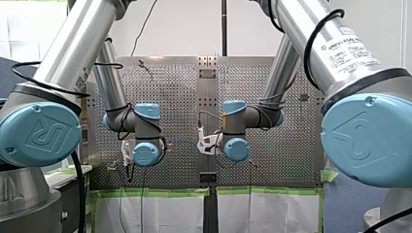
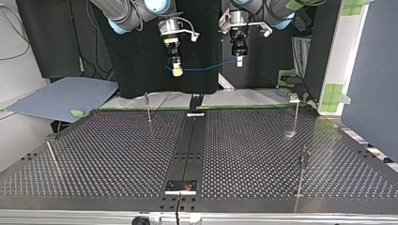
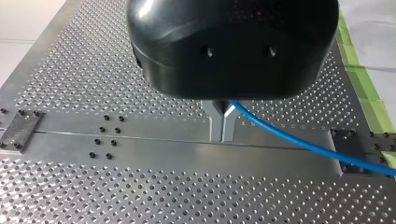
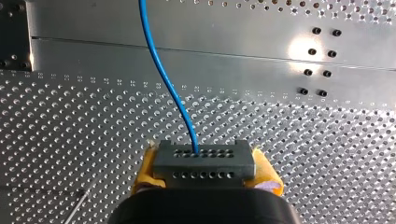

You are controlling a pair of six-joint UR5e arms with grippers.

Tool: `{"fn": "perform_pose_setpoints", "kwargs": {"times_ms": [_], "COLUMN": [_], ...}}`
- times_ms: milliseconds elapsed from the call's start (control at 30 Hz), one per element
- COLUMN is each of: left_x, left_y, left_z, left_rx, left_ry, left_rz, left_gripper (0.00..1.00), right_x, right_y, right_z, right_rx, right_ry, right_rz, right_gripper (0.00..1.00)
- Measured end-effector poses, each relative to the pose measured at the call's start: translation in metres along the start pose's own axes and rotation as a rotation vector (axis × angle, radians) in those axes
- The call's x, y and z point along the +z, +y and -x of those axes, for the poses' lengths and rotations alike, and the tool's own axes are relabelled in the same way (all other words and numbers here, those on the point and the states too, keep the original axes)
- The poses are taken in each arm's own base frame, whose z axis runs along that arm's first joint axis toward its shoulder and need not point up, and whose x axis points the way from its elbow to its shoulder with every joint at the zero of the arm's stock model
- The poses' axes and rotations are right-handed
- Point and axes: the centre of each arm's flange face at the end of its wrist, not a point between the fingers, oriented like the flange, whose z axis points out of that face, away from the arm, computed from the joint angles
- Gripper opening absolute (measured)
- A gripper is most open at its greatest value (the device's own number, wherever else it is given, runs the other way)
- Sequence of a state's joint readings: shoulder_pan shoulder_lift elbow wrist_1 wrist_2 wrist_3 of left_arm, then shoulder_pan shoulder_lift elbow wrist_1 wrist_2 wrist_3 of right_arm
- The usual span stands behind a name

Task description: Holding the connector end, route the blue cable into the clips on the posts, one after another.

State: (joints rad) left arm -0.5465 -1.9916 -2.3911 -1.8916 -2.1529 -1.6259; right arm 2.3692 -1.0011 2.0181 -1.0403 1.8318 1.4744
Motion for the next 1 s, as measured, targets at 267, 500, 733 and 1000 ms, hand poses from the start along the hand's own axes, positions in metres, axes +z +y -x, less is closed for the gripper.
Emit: {"fn": "perform_pose_setpoints", "kwargs": {"times_ms": [267,500,733,1000], "left_x": [0.0,0.001,-0.002,-0.006], "left_y": [0.0,0.0,0.005,0.008], "left_z": [0.0,-0.001,-0.021,-0.038], "left_rx": [0.0,0.002,0.034,0.059], "left_ry": [0.0,0.001,0.043,0.08], "left_rz": [0.0,0.002,0.005,0.007], "left_gripper": [0.0,0.0,0.0,0.0], "right_x": [0.0,0.0,0.0,0.0], "right_y": [0.0,0.0,0.001,0.001], "right_z": [0.0,0.0,0.0,0.0], "right_rx": [0.0,0.0,0.0,0.0], "right_ry": [0.0,0.0,0.0,0.0], "right_rz": [0.0,0.0,0.001,0.001], "right_gripper": [0.0,0.0,0.0,0.0]}}
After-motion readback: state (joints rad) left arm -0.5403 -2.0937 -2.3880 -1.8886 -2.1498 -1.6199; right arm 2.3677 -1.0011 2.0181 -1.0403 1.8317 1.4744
